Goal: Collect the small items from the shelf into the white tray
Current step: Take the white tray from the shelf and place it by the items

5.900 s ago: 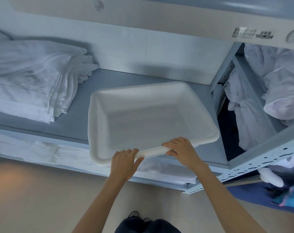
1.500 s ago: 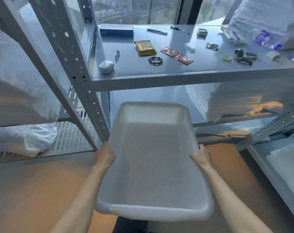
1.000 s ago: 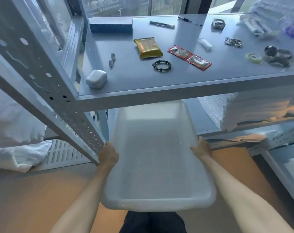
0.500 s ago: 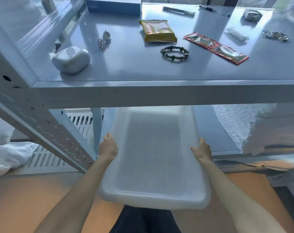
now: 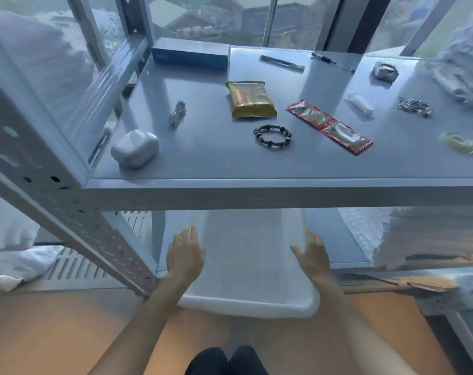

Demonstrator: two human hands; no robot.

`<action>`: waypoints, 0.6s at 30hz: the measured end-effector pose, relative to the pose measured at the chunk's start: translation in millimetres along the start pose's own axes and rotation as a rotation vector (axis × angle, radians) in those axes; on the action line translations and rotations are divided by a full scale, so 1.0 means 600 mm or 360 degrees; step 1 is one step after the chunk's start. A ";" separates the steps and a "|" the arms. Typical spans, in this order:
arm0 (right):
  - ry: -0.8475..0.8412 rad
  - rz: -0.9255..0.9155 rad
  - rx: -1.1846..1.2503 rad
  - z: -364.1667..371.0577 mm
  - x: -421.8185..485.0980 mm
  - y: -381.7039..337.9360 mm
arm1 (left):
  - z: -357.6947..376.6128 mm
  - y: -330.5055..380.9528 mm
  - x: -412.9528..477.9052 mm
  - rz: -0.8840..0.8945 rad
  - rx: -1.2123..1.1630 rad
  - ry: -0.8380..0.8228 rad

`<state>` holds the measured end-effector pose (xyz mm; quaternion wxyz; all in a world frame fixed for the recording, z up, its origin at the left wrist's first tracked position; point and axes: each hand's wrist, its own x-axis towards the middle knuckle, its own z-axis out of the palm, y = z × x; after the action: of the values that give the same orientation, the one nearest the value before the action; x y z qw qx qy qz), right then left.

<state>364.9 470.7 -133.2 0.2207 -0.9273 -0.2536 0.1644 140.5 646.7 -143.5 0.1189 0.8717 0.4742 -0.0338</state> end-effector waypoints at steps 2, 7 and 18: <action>-0.0013 -0.0091 0.0057 -0.036 -0.058 -0.036 | -0.052 0.017 -0.064 0.0096 -0.0028 -0.0060; -0.0114 -0.0247 0.0319 -0.157 -0.182 -0.137 | -0.238 0.044 -0.180 0.0377 -0.0297 0.0022; 0.0210 -0.1048 0.0273 -0.226 -0.133 -0.369 | -0.405 0.010 -0.058 0.0285 -0.0278 0.0632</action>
<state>268.1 554.4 106.7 0.3551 -0.7823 -0.5098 0.0446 113.3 673.0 98.9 0.1009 0.8862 0.4101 0.1901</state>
